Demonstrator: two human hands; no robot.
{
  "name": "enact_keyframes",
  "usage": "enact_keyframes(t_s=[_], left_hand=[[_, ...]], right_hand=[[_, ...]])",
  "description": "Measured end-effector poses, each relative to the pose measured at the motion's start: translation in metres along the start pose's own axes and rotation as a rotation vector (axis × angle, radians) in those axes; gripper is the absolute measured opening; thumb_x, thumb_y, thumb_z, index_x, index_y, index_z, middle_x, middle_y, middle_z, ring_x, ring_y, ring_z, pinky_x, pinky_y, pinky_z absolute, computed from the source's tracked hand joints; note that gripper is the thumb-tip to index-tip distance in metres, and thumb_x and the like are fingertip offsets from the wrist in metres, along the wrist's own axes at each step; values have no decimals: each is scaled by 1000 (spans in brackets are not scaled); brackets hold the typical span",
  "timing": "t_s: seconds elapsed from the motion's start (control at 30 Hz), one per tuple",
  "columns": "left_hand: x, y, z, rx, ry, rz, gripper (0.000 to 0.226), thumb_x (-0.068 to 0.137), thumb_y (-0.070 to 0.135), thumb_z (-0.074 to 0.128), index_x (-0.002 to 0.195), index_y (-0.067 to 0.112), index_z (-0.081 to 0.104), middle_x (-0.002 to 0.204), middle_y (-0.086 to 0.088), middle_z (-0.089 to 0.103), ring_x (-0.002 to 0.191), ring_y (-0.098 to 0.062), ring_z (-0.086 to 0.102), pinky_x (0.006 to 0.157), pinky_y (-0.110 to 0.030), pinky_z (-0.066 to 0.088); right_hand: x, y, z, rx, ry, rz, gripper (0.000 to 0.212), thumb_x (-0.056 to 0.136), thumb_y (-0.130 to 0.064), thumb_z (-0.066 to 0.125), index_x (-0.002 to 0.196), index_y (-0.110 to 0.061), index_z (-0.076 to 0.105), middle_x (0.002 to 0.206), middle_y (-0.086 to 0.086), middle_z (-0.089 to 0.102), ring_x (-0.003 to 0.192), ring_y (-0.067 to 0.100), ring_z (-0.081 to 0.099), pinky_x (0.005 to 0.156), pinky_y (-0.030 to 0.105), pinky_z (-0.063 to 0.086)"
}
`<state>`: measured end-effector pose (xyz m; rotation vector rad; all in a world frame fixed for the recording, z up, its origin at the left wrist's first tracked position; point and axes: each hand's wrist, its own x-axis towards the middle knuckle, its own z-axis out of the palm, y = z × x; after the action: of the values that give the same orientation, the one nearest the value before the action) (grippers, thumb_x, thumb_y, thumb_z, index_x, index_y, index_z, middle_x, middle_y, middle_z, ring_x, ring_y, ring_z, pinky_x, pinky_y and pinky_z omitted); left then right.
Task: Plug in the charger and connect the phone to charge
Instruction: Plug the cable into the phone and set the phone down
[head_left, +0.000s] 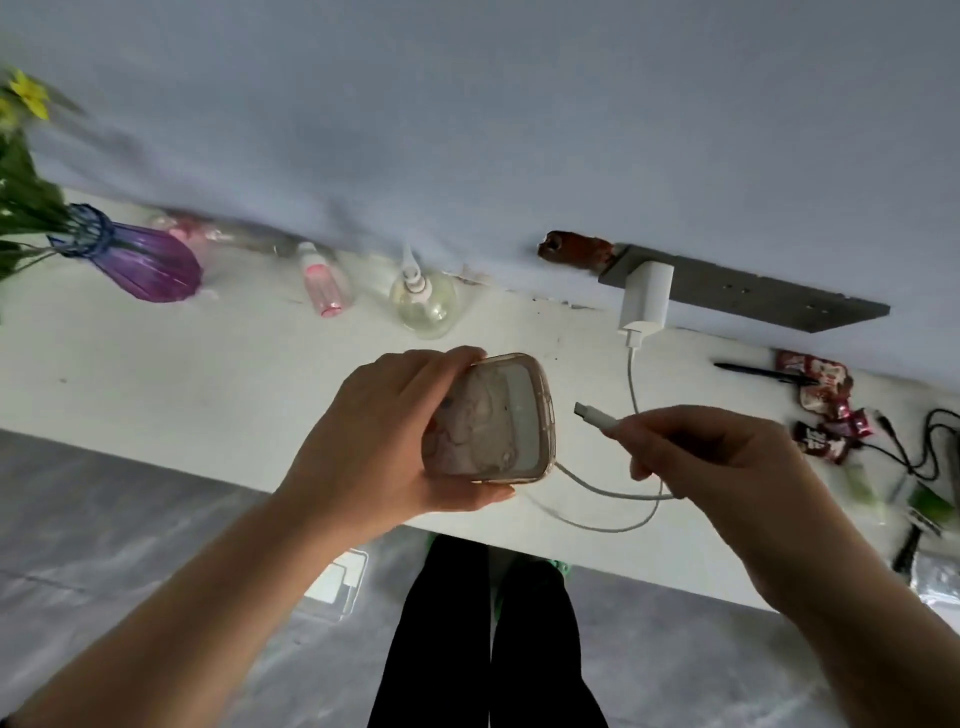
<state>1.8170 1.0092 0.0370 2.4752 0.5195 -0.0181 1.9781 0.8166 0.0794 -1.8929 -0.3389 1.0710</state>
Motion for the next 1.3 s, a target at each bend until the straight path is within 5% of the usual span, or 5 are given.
enact_keyframes(t_s=[0.1, 0.53, 0.9, 1.1, 1.3], left_hand=[[-10, 29, -42, 82, 7, 34, 94, 53, 77, 61, 129, 25, 45, 116, 6, 60, 103, -8, 47, 91, -24, 38], [-27, 44, -75, 270, -45, 34, 96, 50, 74, 65, 128, 21, 49, 115, -1, 63, 104, -24, 60, 94, -39, 45], [-31, 40, -70, 188, -81, -9, 93, 54, 75, 60, 127, 18, 52, 116, 1, 63, 103, -19, 58, 95, -28, 35], [-28, 37, -68, 182, -84, 5, 93, 53, 71, 67, 127, 16, 54, 116, 0, 63, 102, -21, 60, 95, -28, 35], [-29, 33, -67, 219, -93, 16, 92, 54, 72, 65, 126, 15, 55, 114, -1, 65, 102, -24, 63, 93, -39, 48]], right_hand=[[-22, -39, -13, -84, -89, -72, 33, 61, -58, 67, 79, -33, 77, 74, -6, 74, 71, 13, 64, 70, 36, 50], [-39, -67, -8, -237, -143, -126, 25, 64, -55, 64, 75, -35, 75, 74, -10, 73, 69, 5, 61, 63, 17, 43], [-33, -58, -1, -237, -121, -132, 15, 70, -47, 69, 77, -35, 75, 72, -11, 73, 67, 2, 62, 61, 9, 44], [-30, -58, 2, -290, -141, -134, 12, 71, -43, 69, 77, -34, 75, 76, -9, 74, 75, 11, 66, 72, 33, 53], [-22, -63, 1, -368, -227, -126, 12, 71, -42, 68, 73, -34, 76, 77, -15, 74, 78, 8, 66, 75, 29, 52]])
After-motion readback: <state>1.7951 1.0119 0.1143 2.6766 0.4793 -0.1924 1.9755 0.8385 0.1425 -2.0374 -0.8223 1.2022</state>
